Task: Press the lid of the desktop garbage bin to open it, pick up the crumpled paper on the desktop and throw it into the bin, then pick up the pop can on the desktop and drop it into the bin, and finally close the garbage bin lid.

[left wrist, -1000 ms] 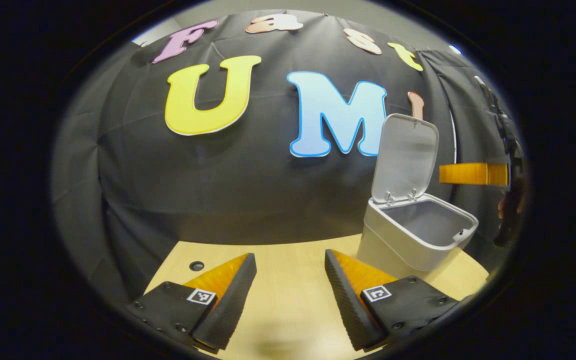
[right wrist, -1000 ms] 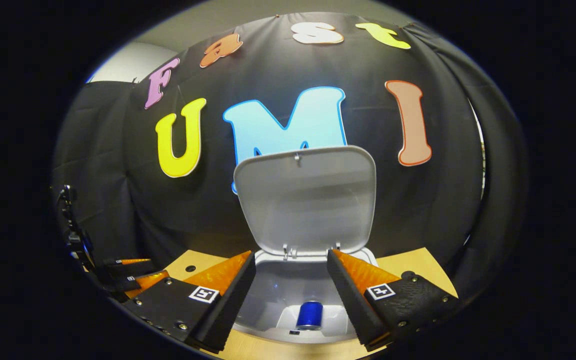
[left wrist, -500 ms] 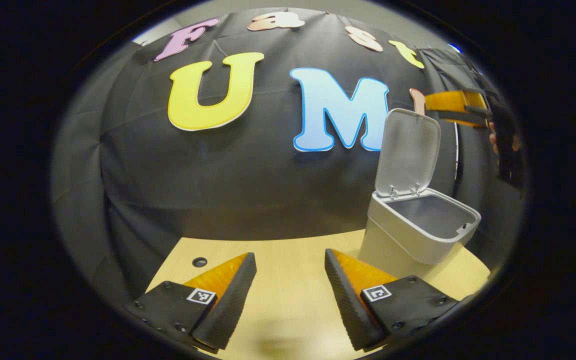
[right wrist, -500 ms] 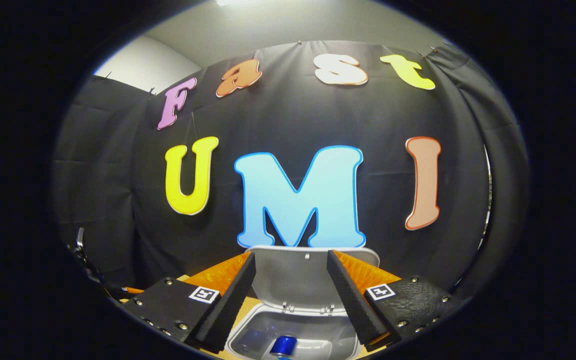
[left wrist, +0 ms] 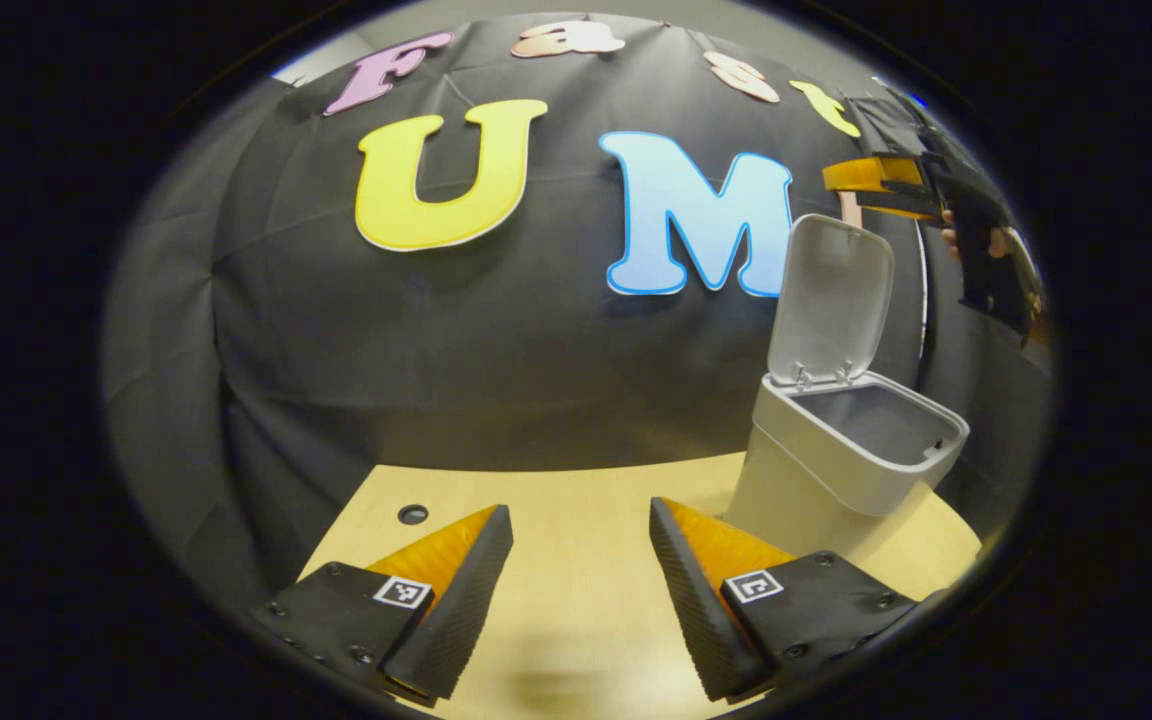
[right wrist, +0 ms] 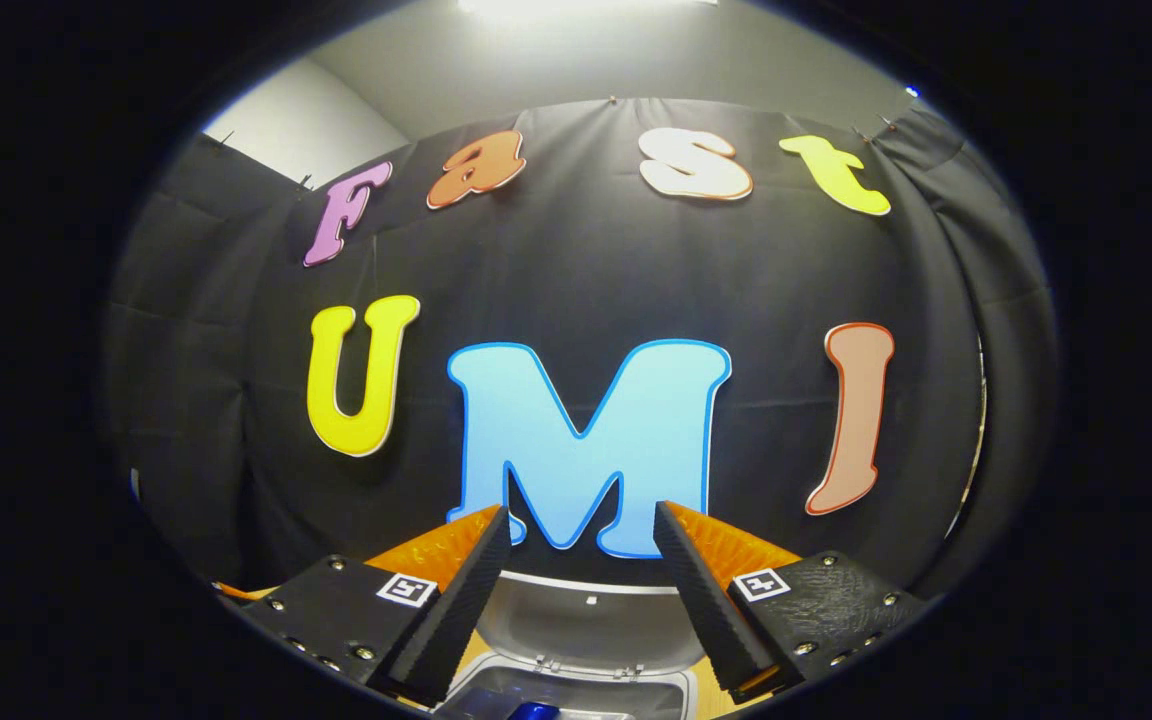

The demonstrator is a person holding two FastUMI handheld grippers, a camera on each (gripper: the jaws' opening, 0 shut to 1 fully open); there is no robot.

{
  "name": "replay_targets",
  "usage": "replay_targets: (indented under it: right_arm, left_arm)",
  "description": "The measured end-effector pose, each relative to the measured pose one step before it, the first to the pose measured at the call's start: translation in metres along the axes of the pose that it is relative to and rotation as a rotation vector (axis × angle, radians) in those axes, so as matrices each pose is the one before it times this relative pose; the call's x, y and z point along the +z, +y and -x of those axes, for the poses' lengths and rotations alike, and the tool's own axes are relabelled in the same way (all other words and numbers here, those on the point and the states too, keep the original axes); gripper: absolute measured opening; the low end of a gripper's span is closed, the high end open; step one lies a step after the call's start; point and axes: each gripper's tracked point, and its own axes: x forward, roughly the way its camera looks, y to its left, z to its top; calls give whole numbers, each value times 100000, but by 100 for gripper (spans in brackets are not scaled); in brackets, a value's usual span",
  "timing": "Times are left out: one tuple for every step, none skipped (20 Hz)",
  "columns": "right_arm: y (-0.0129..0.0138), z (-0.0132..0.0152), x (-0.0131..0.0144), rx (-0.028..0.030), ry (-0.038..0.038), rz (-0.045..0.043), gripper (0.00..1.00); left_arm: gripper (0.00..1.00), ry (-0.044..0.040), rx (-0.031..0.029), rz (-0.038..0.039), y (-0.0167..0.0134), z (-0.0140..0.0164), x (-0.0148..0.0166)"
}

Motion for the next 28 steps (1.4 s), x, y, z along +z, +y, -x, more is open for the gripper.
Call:
replay_targets:
  right_arm:
    - [-295,-381,-695,-900,1365,-182,92]
    - [-304,-267,-566,-1353,1744,-322,92]
    - [-290,-288,-613,-1359,1832,-373,93]
    - [-189,-141,-444,-942,1451,237,93]
    - [11,-90,-346,-98,1061,512,93]
    - [76,181,178,255,-668,-25,93]
    - [-70,-96,-86,-320,161,376,93]
    - [38,131,-159,261,499,-190,93]
    - [75,140,11,-105,188,-694,93]
    - [28,252,-74,59,456,-999,93]
    - [-27,292,-226,53,543,-1573,93]
    - [95,428,-190,100,478,-1834,93]
    - [5,485,-139,-102,-163,-1253,93]
    - [161,556,-150,174,191,147,93]
    - [174,591,-369,71,-49,799,93]
    - [114,577,-197,-70,419,616,93]
    - [159,516,-215,-180,218,4,93]
    - [97,619,-264,-233,261,-510,93]
    - [55,667,-369,-119,232,-415,94]
    - [39,662,-413,-10,284,-256,93]
    - [78,483,-465,-18,478,-124,93]
    - [131,482,-375,-173,648,-65,93]
    - [112,602,-585,-158,1054,-155,93]
    - [150,489,-716,-183,1421,-171,89]
    - [192,459,-950,-8,2007,-313,93]
    - [168,492,-1123,-1,2277,-266,93]
    - [136,262,-1130,-171,1834,-262,94]
    - [179,326,-1161,25,1929,-324,93]
  left_arm:
    - [93,54,381,32,125,70,-11]
    - [92,73,366,-54,180,31,-67]
    - [92,25,444,-93,174,71,15]
    - [92,-63,270,12,135,72,68]
    - [93,-20,166,54,31,-35,-102]
    - [92,26,2,100,-24,3,-19]
    - [92,37,29,164,-49,-23,17]
    - [91,-108,-149,250,-74,-19,68]
    - [91,-190,-145,180,-132,-2,-11]
    - [91,-117,-157,-286,-111,-92,78]
    - [91,21,-235,-593,-169,-15,-46]
    - [91,-101,-267,-809,-193,55,39]
    - [92,-44,-262,-833,-216,113,-78]
    - [91,-19,-269,-714,-177,36,-46]
    - [91,-77,-324,-468,-155,-19,30]
    - [92,10,-300,-151,-109,-15,96]
    - [92,-51,-453,193,-212,211,-135]
    - [93,115,-794,445,-177,142,-59]
    - [93,112,-483,423,-117,141,-188]
    - [93,-23,-322,340,-181,60,63]
    - [93,-228,-359,213,-228,-12,181]
    - [93,-228,-279,-2,-206,131,125]
    - [93,-182,-256,-172,-166,142,10]
    - [93,-193,-118,-196,-121,128,36]
    - [93,-167,-219,22,-84,120,6]
    - [92,-228,-207,131,-21,134,123]
    - [92,-202,-22,83,-64,67,36]
    - [92,-68,-22,-52,-54,-9,93]
